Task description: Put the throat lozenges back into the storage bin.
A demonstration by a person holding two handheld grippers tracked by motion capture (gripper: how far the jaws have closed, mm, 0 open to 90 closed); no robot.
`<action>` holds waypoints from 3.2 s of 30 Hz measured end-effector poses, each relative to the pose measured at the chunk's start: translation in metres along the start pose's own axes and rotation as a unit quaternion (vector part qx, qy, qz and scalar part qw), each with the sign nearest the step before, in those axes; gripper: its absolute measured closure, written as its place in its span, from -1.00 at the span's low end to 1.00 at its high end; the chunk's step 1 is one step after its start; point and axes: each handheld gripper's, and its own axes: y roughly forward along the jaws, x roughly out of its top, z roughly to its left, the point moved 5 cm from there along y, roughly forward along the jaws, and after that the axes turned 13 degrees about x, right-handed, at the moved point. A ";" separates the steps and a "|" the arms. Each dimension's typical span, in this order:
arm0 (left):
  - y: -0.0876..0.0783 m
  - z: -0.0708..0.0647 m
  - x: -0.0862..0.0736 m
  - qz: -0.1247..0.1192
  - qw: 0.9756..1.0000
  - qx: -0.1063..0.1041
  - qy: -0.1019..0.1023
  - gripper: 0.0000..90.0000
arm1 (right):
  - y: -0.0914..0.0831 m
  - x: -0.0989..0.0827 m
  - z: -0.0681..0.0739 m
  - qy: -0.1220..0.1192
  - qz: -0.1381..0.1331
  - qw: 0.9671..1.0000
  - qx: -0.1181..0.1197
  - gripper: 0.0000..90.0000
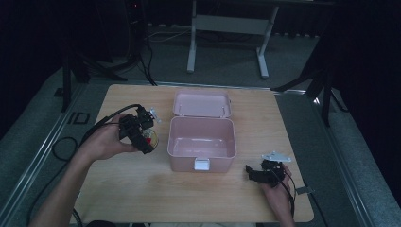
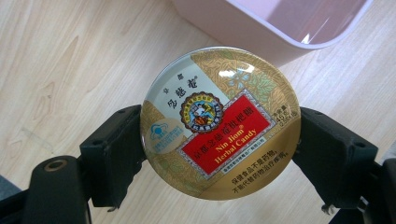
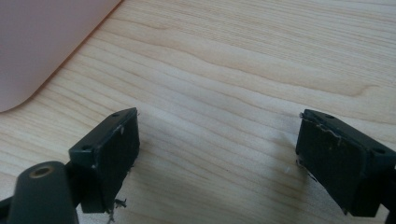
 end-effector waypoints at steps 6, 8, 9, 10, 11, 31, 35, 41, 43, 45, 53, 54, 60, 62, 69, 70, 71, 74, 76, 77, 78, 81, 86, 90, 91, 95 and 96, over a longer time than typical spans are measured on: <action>-0.004 0.002 0.006 -0.004 1.000 -0.004 0.003 -0.56 | 0.000 0.000 0.000 0.000 0.000 1.000 0.000 -0.70; -0.004 0.002 0.007 -0.003 1.000 -0.006 0.007 -0.56 | 0.000 0.000 0.000 0.000 0.000 1.000 0.000 -0.70; -0.004 0.002 0.007 -0.003 1.000 -0.007 0.008 -0.55 | 0.000 0.000 0.000 0.000 0.000 1.000 0.000 -0.70; -0.004 0.002 0.008 -0.004 1.000 -0.009 0.009 -0.56 | 0.000 0.000 0.000 0.000 0.000 1.000 0.000 -0.70; -0.004 0.002 0.008 -0.004 1.000 -0.009 0.009 -0.56 | 0.000 0.000 0.000 0.000 0.000 1.000 0.000 -0.70; -0.008 -0.003 0.024 -0.005 1.000 -0.014 0.024 -0.56 | 0.000 0.000 0.000 0.000 0.000 1.000 0.000 -0.70; -0.011 -0.003 0.029 -0.008 0.999 -0.012 0.029 -0.56 | 0.000 0.000 0.000 0.000 0.000 1.000 0.000 -0.70; -0.011 -0.006 0.037 -0.003 0.999 -0.010 0.036 -0.56 | 0.000 0.000 0.000 0.000 0.001 1.000 0.000 -0.70; -0.011 -0.007 0.039 -0.004 0.999 -0.013 0.037 -0.56 | 0.000 0.000 0.000 -0.001 0.001 1.000 0.000 -0.70; -0.010 -0.007 0.041 -0.003 0.999 -0.015 0.038 -0.56 | 0.000 0.000 0.000 -0.001 0.001 1.000 0.000 -0.70; -0.011 -0.008 0.048 -0.001 0.999 -0.015 0.042 -0.56 | 0.000 0.000 0.000 -0.001 0.001 1.000 0.001 -0.71; -0.011 -0.009 0.049 -0.001 0.999 -0.015 0.042 -0.56 | 0.000 0.000 0.000 -0.001 0.001 1.000 0.001 -0.71; -0.011 -0.012 0.055 -0.004 0.999 -0.016 0.045 -0.56 | 0.000 0.000 0.000 -0.001 0.001 1.000 0.001 -0.71; -0.011 -0.012 0.057 -0.004 0.999 -0.015 0.049 -0.56 | 0.000 0.000 0.000 -0.001 0.001 1.000 0.001 -0.71; -0.008 -0.019 0.066 -0.003 0.998 -0.016 0.058 -0.56 | 0.000 0.000 0.000 -0.002 0.001 1.000 0.002 -0.71; -0.008 -0.020 0.067 -0.003 0.998 -0.017 0.058 -0.56 | 0.000 0.000 0.000 -0.002 0.001 1.000 0.002 -0.71; -0.008 -0.021 0.068 -0.004 0.998 -0.016 0.059 -0.56 | 0.000 0.000 0.000 -0.002 0.001 1.000 0.002 -0.71; -0.008 -0.024 0.072 -0.004 0.998 -0.019 0.063 -0.56 | 0.000 0.000 0.000 -0.002 0.001 1.000 0.002 -0.71; -0.007 -0.025 0.074 -0.004 0.998 -0.020 0.064 -0.56 | 0.000 0.000 0.000 -0.002 0.001 1.000 0.002 -0.71; -0.007 -0.026 0.075 -0.002 0.998 -0.020 0.063 -0.56 | 0.000 0.000 0.000 -0.002 0.001 1.000 0.002 -0.71; -0.006 -0.026 0.075 -0.002 0.998 -0.021 0.063 -0.56 | 0.000 0.000 0.000 -0.002 0.001 1.000 0.002 -0.71; -0.005 -0.028 0.077 -0.001 0.998 -0.021 0.064 -0.56 | 0.000 0.000 0.000 -0.002 0.001 1.000 0.002 -0.71; -0.003 -0.029 0.078 0.004 0.998 -0.019 0.065 -0.56 | 0.000 0.000 0.000 -0.002 0.001 1.000 0.002 -0.71; -0.002 -0.032 0.080 0.005 0.997 -0.020 0.068 -0.56 | 0.000 0.000 0.000 -0.002 0.001 1.000 0.002 -0.71; -0.002 -0.033 0.080 0.005 0.997 -0.021 0.071 -0.56 | 0.000 0.000 0.000 -0.002 0.001 1.000 0.002 -0.71; -0.001 -0.036 0.083 0.005 0.997 -0.023 0.073 -0.56 | 0.000 0.000 0.000 -0.002 0.001 1.000 0.002 -0.71; -0.001 -0.036 0.083 0.005 0.997 -0.023 0.073 -0.56 | 0.000 0.000 0.000 -0.002 0.001 1.000 0.002 -0.71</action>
